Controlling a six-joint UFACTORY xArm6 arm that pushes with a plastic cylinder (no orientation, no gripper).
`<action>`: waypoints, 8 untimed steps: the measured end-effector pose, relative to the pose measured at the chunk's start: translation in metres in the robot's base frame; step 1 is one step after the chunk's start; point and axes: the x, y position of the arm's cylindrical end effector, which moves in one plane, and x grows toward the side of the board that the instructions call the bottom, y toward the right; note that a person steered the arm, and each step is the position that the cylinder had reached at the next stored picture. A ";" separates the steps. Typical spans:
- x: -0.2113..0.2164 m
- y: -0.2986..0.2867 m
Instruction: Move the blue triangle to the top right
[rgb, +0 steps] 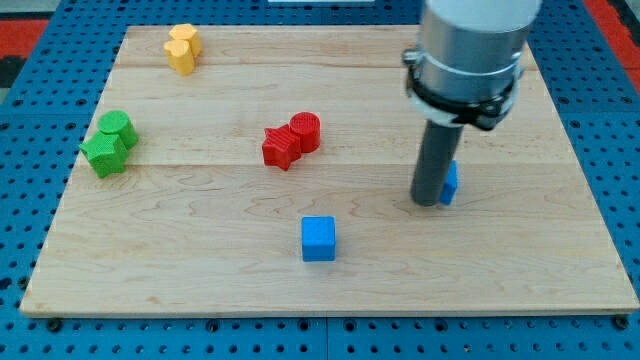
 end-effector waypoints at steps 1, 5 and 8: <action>-0.014 0.039; -0.148 0.093; -0.221 0.071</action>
